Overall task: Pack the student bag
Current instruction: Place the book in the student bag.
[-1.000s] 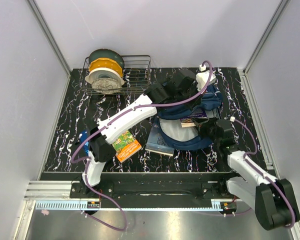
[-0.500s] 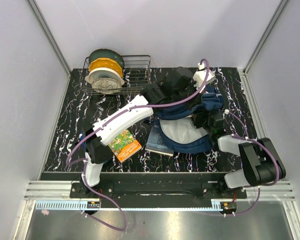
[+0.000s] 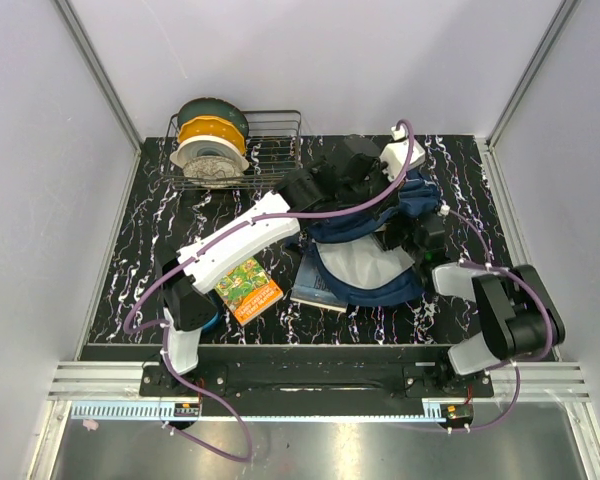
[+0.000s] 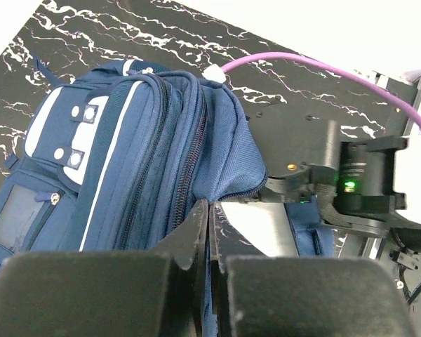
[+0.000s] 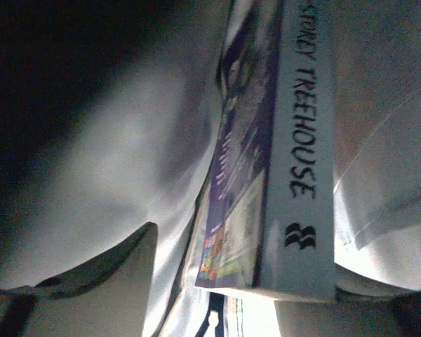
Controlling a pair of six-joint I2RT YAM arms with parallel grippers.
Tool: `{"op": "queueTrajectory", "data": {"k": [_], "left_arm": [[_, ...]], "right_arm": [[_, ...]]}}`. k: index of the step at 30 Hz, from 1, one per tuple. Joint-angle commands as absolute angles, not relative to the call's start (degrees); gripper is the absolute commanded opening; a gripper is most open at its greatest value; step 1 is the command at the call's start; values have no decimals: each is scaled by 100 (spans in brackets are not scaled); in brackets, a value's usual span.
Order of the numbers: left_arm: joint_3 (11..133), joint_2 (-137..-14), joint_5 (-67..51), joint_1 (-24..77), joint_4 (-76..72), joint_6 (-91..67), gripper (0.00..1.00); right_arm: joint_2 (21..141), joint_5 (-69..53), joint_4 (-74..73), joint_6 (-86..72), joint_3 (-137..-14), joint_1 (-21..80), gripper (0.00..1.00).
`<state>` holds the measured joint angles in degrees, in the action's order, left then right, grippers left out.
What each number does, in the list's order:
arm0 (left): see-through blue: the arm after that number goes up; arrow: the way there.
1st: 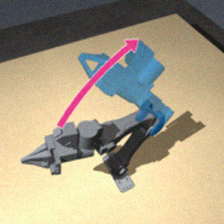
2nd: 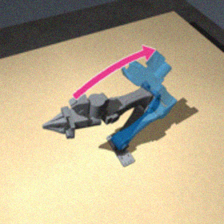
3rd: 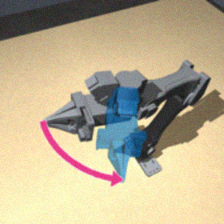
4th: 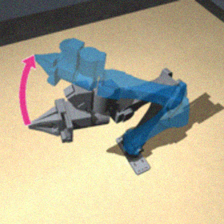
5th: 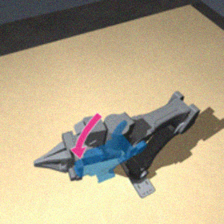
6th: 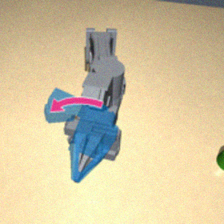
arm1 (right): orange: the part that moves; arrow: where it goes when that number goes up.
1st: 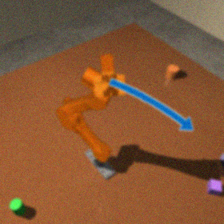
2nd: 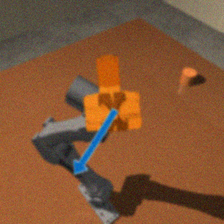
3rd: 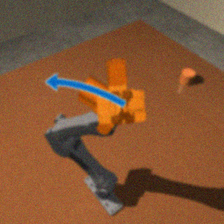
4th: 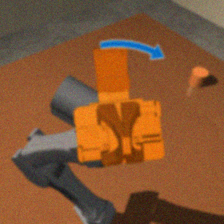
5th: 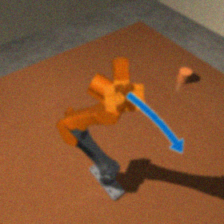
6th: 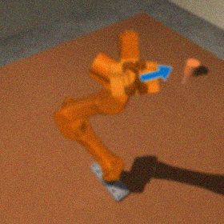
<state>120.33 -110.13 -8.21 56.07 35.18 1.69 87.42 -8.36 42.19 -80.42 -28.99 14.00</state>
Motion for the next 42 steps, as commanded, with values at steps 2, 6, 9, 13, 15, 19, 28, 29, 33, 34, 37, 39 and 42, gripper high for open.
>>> {"op": "queueTrajectory", "data": {"k": [2,6,9,13,15,19,28,29,33,34,37,39,42], "left_arm": [[12226,-10722,-791,5485,2549,53,0],[12226,-10845,-791,5344,2531,18,0],[12269,-10942,-878,5247,2522,-184,0],[12340,-11065,-957,5151,2487,-255,0],[12392,-11100,-1115,5133,2470,-334,0],[12410,-11145,-1388,5142,2435,-492,0],[12155,-10916,-1521,5150,2338,-598,0],[12155,-10916,-1494,5150,2338,-580,0],[12173,-10977,-1433,5133,2408,-501,0],[12182,-10995,-1415,5124,2408,-492,0],[12234,-11083,-1406,5089,2408,-492,0],[12261,-11153,-1424,5019,2408,-483,0],[12340,-11328,-1459,4879,2373,-448,0]], "right_arm": [[7569,-1195,3544,-7199,-2725,1450,73],[6584,-1300,2359,-6839,-2654,1441,75],[6004,-1345,1481,-6671,-2654,1441,77],[5266,-1380,931,-6705,-2400,1450,78],[5054,-1223,1115,-6794,-2129,1441,78],[5527,-1274,1650,-6925,-2092,1450,58],[7707,-1591,3586,-7269,-2820,1450,14],[7752,-1626,3586,-7242,-2865,1459,16],[7340,-1530,3455,-7181,-2559,1459,44],[7017,-1494,3350,-7137,-2505,1459,50],[6052,-1450,2560,-6830,-2356,1459,55],[5400,-1301,1472,-6559,-2312,1468,56],[3976,-845,-495,-6198,-2382,1459,58]]}}
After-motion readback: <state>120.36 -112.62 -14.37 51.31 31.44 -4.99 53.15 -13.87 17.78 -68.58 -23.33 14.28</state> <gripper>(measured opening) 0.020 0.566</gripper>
